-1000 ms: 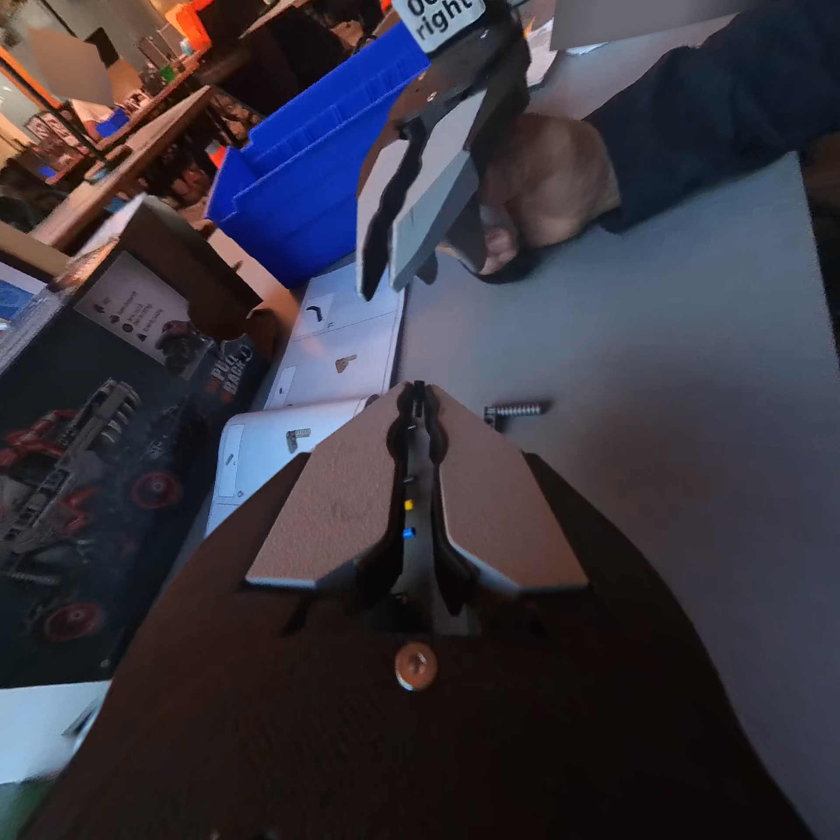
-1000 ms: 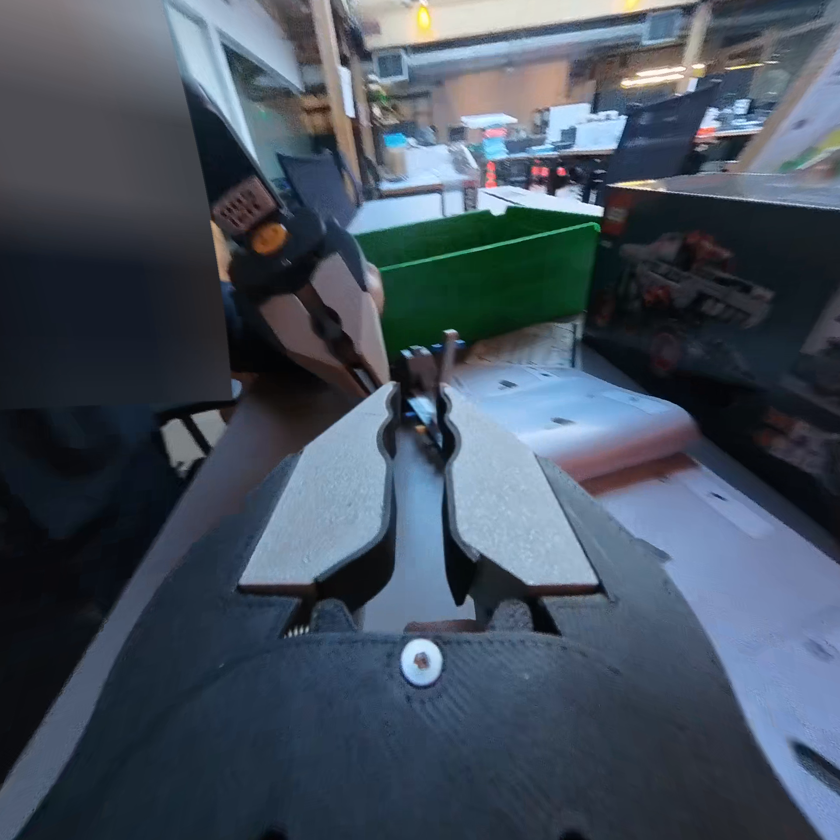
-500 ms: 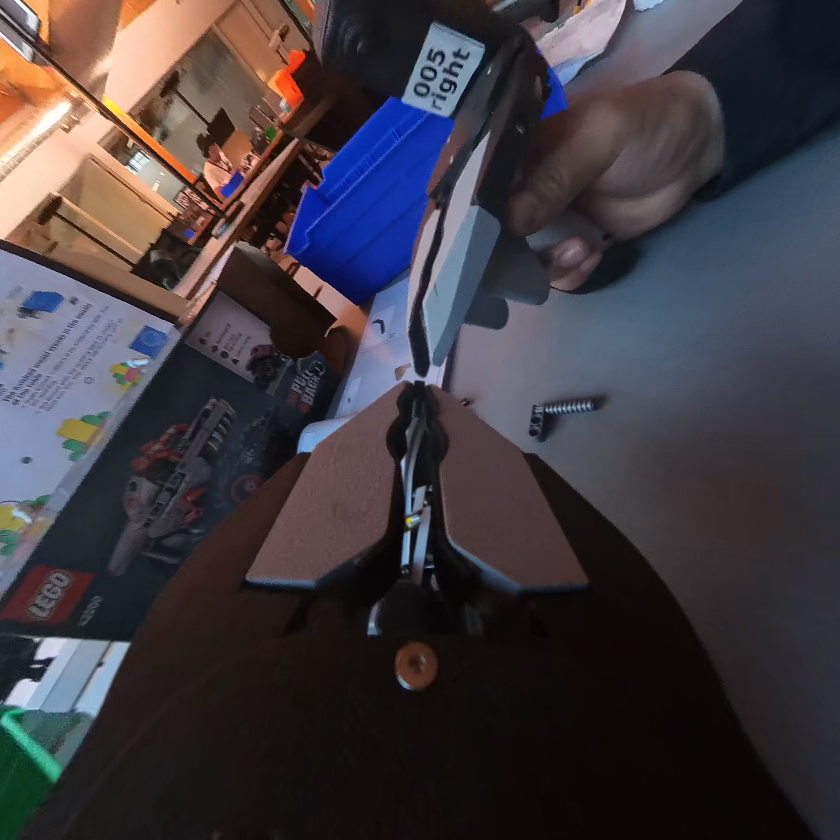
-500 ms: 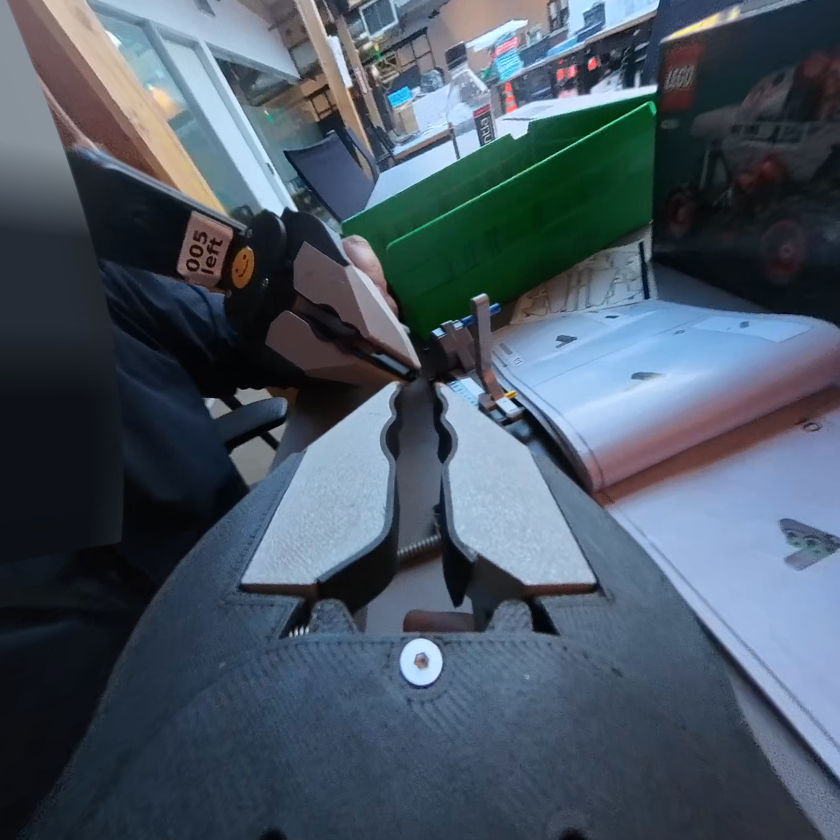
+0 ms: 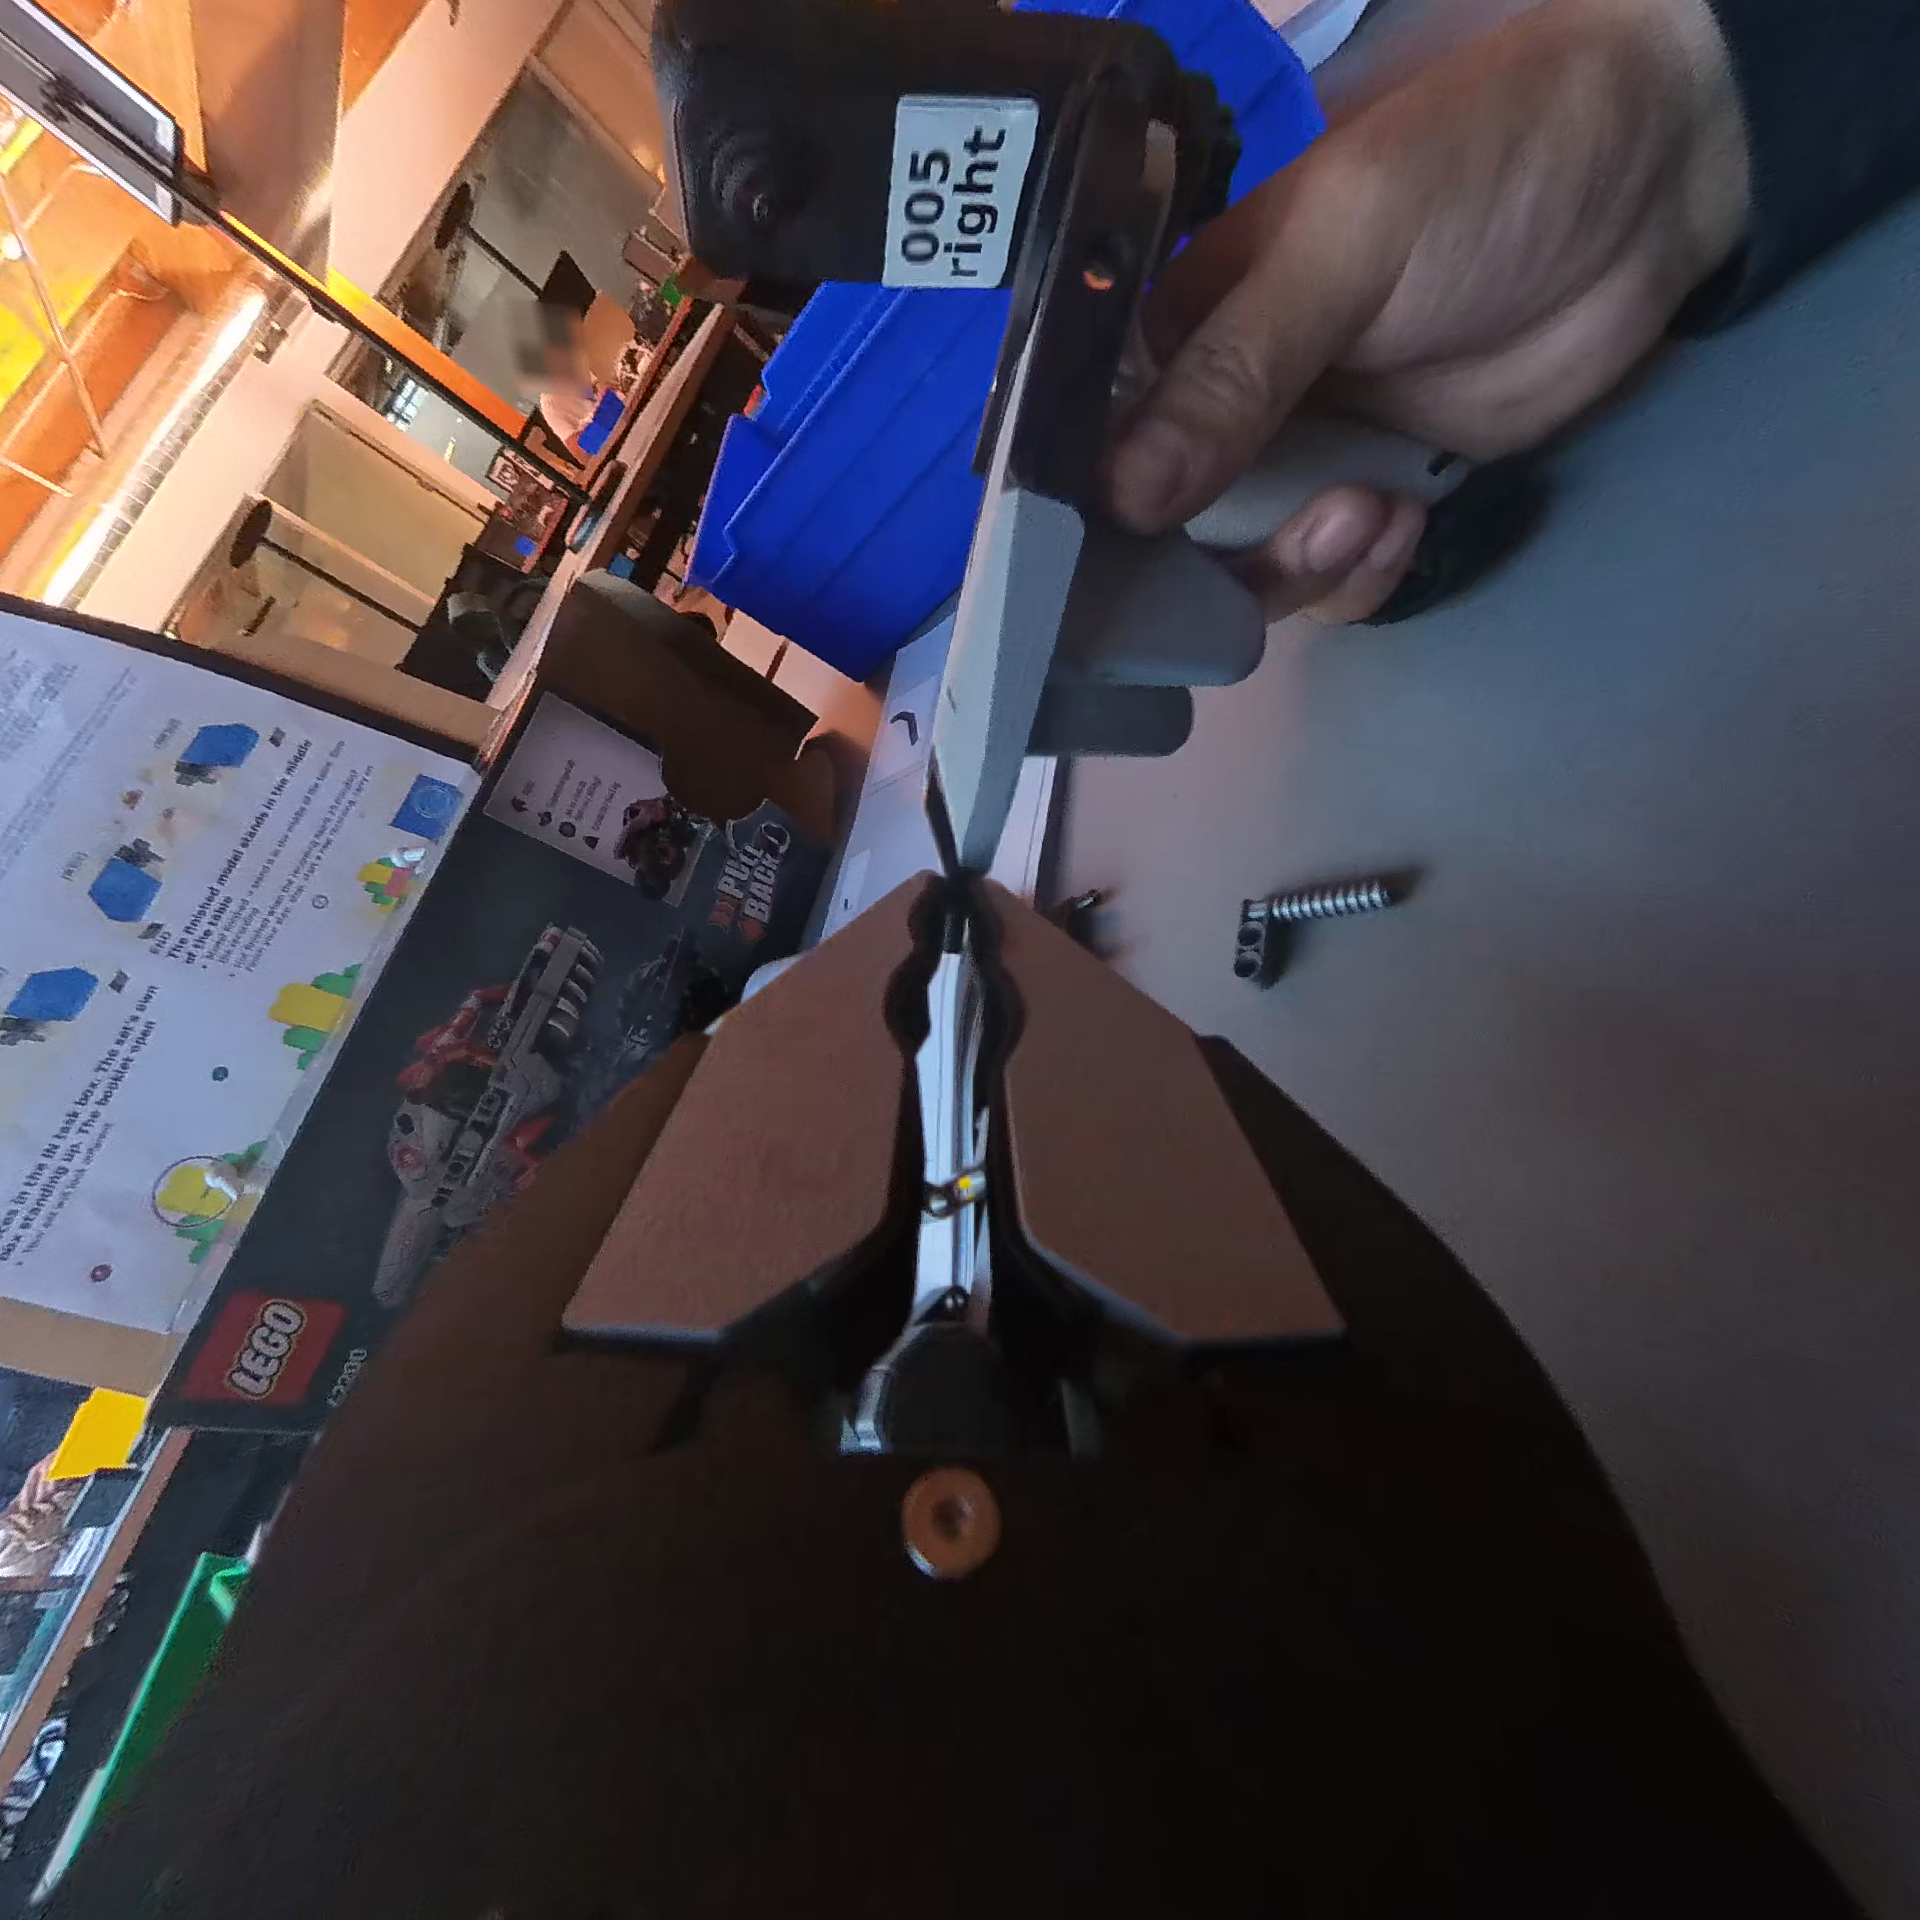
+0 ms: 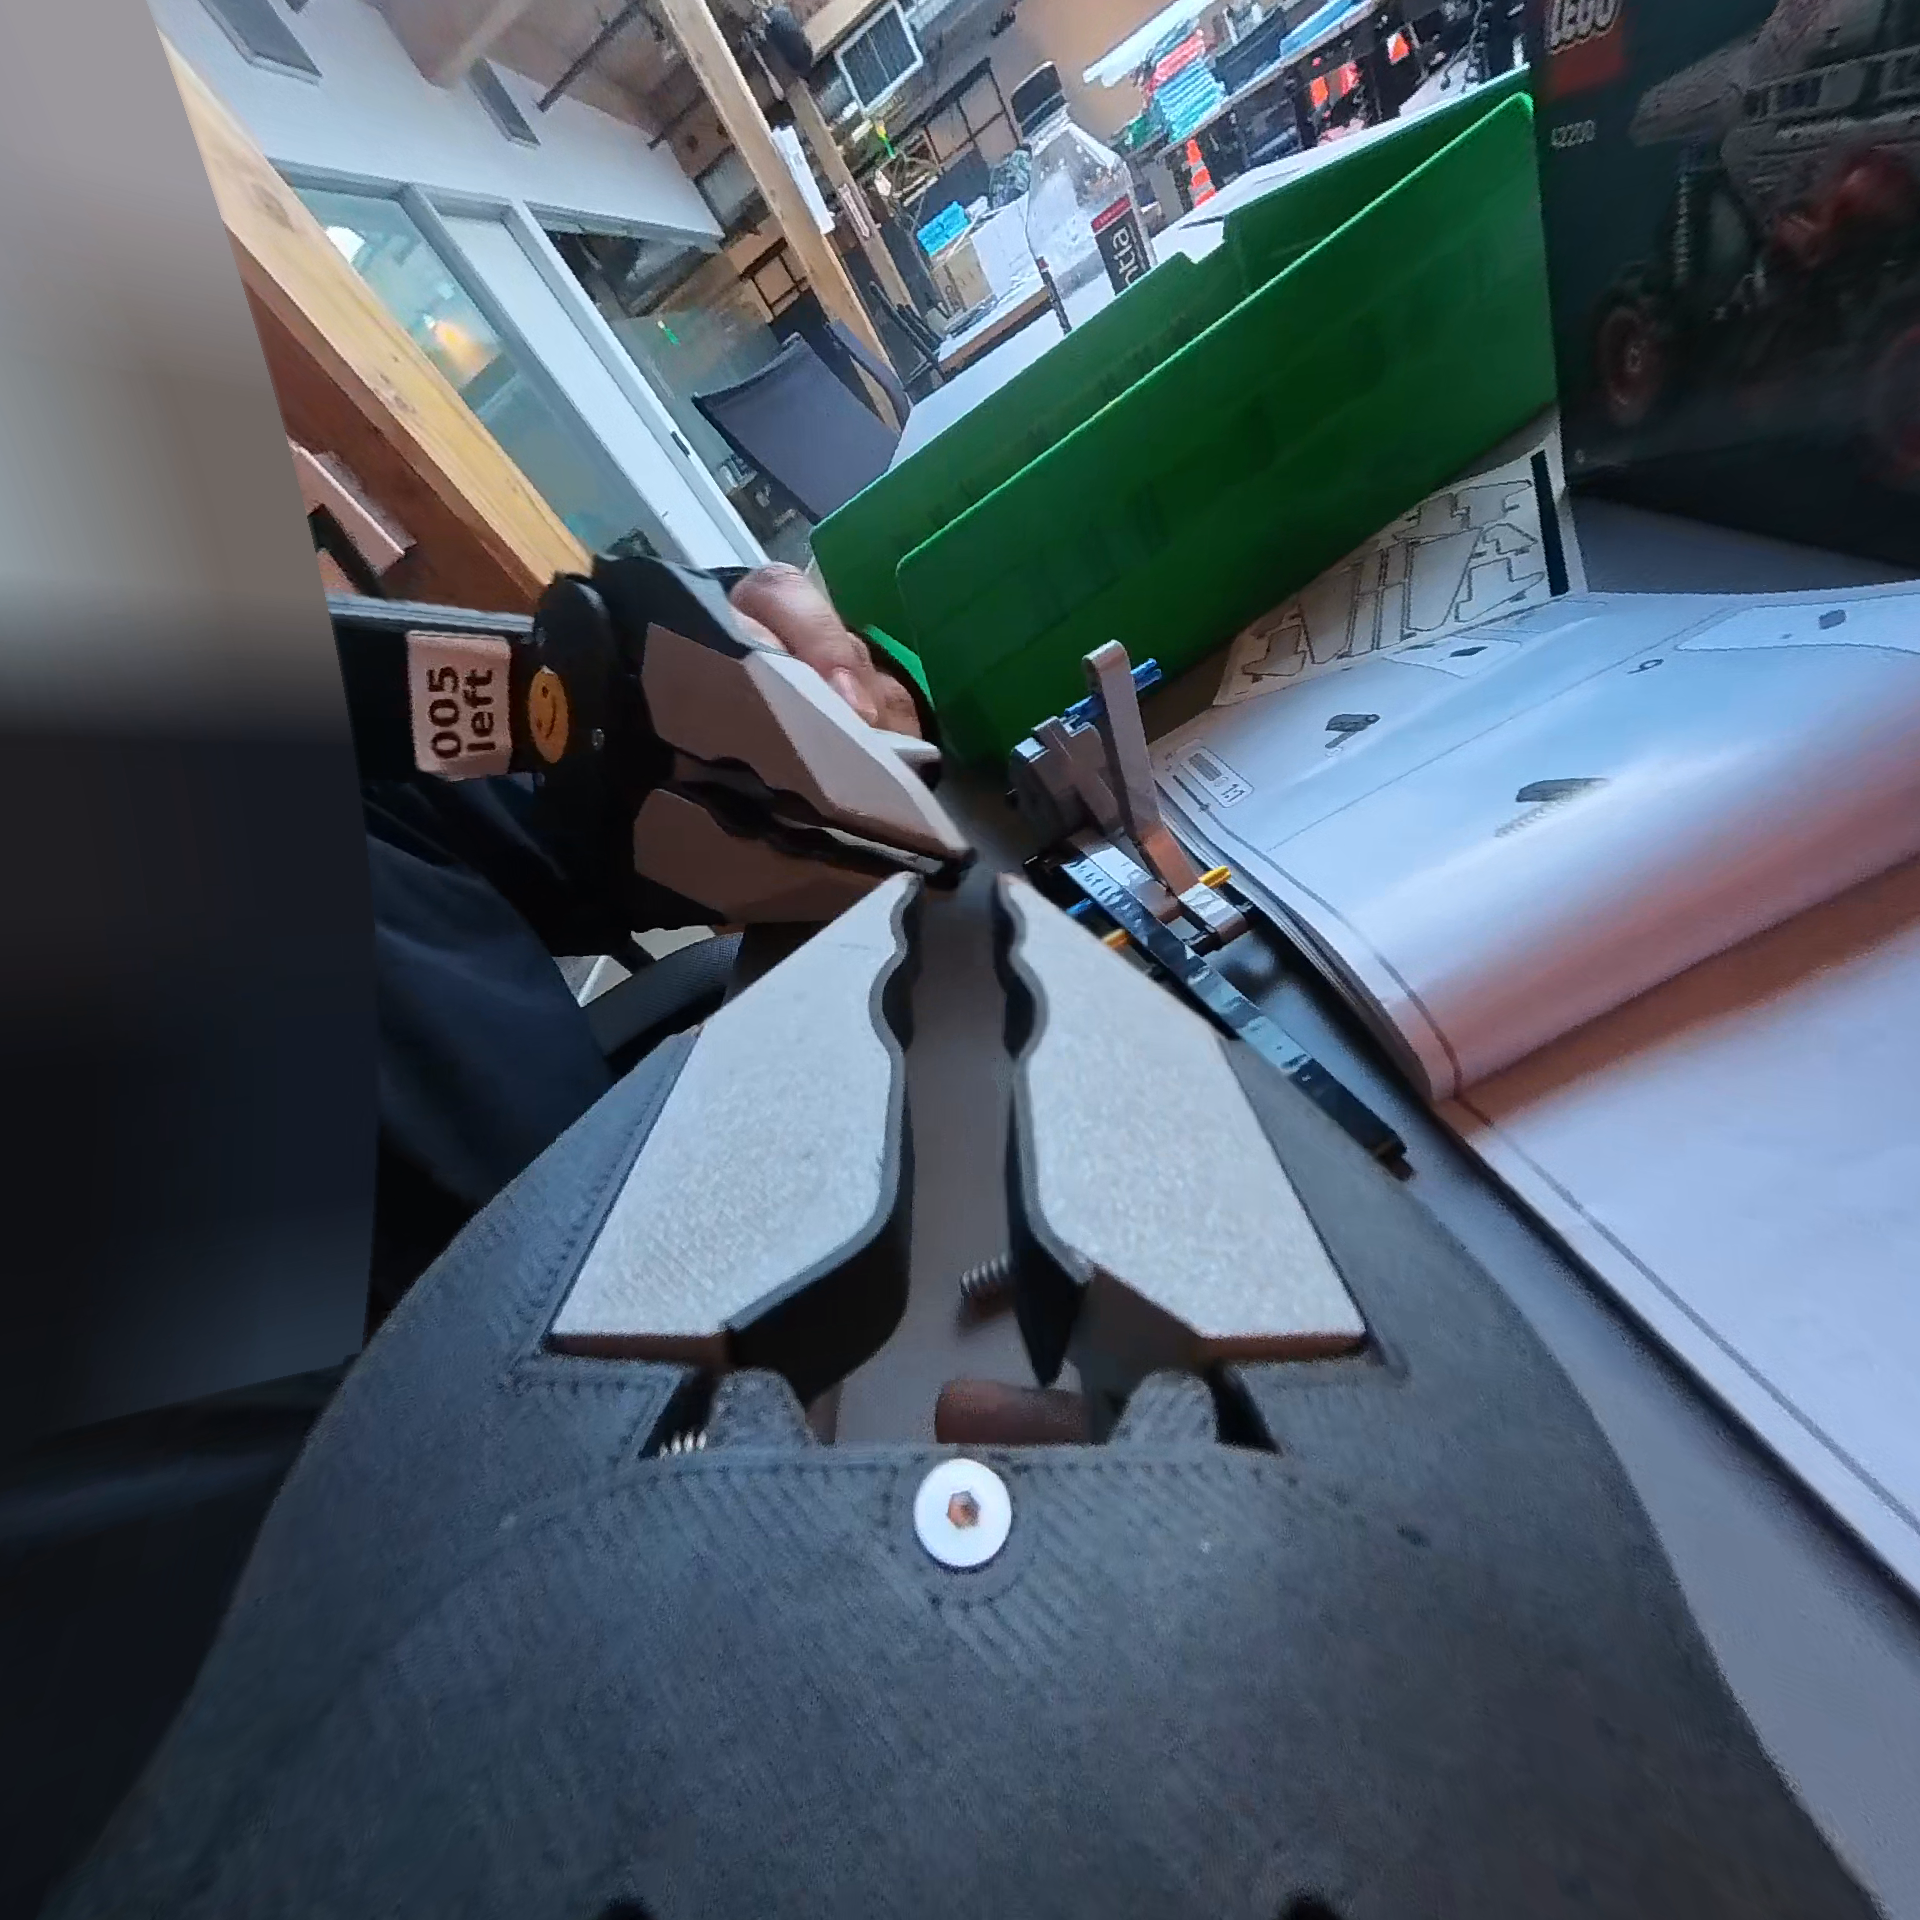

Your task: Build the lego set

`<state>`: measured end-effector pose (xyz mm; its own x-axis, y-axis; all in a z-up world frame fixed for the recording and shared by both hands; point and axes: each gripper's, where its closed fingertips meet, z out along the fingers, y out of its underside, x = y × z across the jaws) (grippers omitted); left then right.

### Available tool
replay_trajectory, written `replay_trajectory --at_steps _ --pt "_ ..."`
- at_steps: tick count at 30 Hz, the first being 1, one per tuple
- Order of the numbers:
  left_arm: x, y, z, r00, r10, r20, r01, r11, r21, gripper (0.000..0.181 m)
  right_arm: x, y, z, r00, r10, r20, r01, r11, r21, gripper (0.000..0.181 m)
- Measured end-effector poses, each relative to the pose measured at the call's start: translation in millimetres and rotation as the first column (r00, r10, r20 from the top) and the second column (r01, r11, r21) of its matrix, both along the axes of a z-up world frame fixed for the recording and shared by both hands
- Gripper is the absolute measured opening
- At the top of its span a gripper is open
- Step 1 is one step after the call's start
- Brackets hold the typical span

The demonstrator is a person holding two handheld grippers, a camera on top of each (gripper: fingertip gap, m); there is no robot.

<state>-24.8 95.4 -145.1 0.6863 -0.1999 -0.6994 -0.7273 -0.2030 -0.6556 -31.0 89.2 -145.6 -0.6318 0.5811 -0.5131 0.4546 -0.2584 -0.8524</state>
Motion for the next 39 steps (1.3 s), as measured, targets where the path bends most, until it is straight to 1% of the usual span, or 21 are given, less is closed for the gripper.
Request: replay_trajectory --at_steps 3,5,11,14,18,20,25,27,28,33,37,39 --pt "-1 0 0 1.000 0.014 -0.022 -0.014 1.000 0.003 0.002 0 0 0 1.000 0.002 0.000 -0.002 1.000 -0.001 0.009" --pt "-1 0 0 0.999 0.024 -0.038 -0.024 1.000 0.003 0.002 1 -2 1 1.000 0.010 -0.008 -0.010 1.000 0.001 0.001" --pt "1 1 -2 0.998 0.023 -0.055 -0.023 1.000 0.001 0.002 1 -2 1 1.000 0.012 0.000 -0.012 1.000 -0.013 0.002" --pt "0 1 -4 1.000 0.019 -0.019 -0.019 1.000 -0.014 0.002 1 -2 -1 1.000 -0.001 -0.002 0.001 1.000 0.018 0.001" --pt "2 1 -6 0.995 -0.007 0.103 0.012 0.999 -0.047 0.002 2 0 -4 1.000 -0.004 -0.002 0.005 0.998 0.057 0.001" --pt "2 1 -8 0.991 -0.015 0.132 0.023 0.998 -0.061 0.003 3 0 -6 1.000 -0.005 -0.002 0.005 0.997 0.079 0.001" --pt "2 0 -12 0.995 -0.010 0.101 0.017 0.997 -0.076 0.004 4 0 -9 1.000 -0.009 -0.004 0.010 0.992 0.126 0.001" --pt "-5 0 -15 0.997 0.023 0.078 -0.017 0.996 -0.083 0.013 5 2 -7 1.000 -0.015 -0.010 0.016 0.993 0.114 0.001" --pt "-7 0 -17 0.996 0.029 0.086 -0.020 0.995 -0.095 0.015 5 5 -5 1.000 -0.021 -0.013 0.022 0.994 0.106 0.001" --pt "-8 0 -18 0.992 0.028 0.124 -0.014 0.994 -0.105 0.013 7 9 -4 1.000 -0.022 -0.012 0.024 0.995 0.099 0.001" --pt "-4 1 -22 0.997 0.012 0.076 -0.003 0.994 -0.110 0.013 8 4 -6 1.000 -0.002 -0.001 0.002 0.994 0.107 0.001" --pt "-3 1 -24 0.998 0.011 0.054 -0.005 0.993 -0.116 0.009 9 2 -8 1.000 0.004 0.003 -0.004 0.993 0.118 0.001"
